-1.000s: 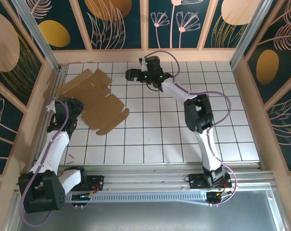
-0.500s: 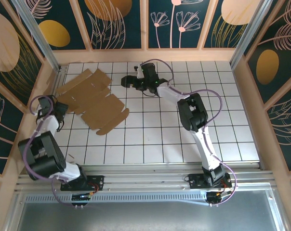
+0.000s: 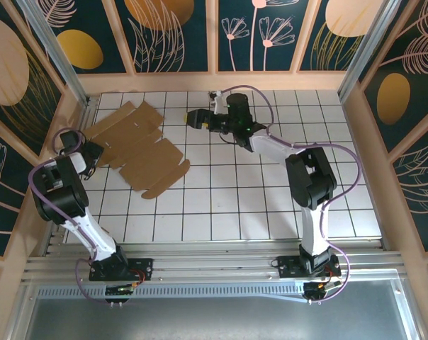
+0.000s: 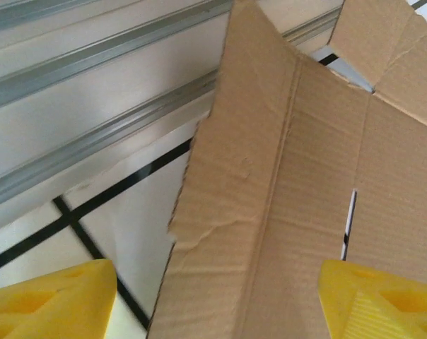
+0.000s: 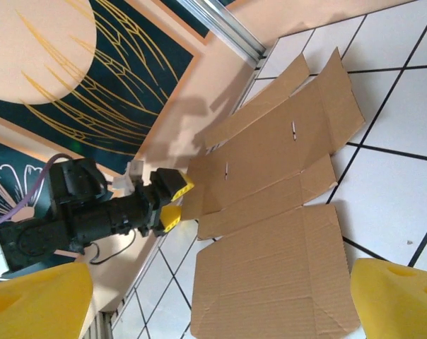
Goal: Fold the paper box
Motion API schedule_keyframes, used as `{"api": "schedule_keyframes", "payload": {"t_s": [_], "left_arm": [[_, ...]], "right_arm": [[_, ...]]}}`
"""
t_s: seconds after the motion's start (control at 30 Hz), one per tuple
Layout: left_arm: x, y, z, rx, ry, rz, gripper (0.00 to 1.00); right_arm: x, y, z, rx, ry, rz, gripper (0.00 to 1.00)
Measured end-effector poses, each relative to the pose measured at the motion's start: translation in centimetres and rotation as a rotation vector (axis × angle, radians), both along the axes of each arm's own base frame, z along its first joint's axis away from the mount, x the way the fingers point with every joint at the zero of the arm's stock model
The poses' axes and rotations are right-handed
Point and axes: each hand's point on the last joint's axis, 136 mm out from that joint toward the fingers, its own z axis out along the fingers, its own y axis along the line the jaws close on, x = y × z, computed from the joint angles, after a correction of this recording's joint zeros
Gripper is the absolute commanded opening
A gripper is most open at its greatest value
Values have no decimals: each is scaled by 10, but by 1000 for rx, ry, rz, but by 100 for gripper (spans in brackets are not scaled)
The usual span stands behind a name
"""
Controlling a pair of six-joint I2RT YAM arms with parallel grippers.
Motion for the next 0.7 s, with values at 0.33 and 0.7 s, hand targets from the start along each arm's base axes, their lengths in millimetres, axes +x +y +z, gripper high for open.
{"api": "schedule_keyframes", "payload": {"t_s": [0.33, 0.7], "left_arm": [[27, 3, -1, 4, -20, -71, 44], [54, -51, 17, -137, -211, -351, 0]], "right_arm": [[14, -24, -11, 8, 46, -42, 96], [-1, -39, 15, 26, 21, -60, 96]]}}
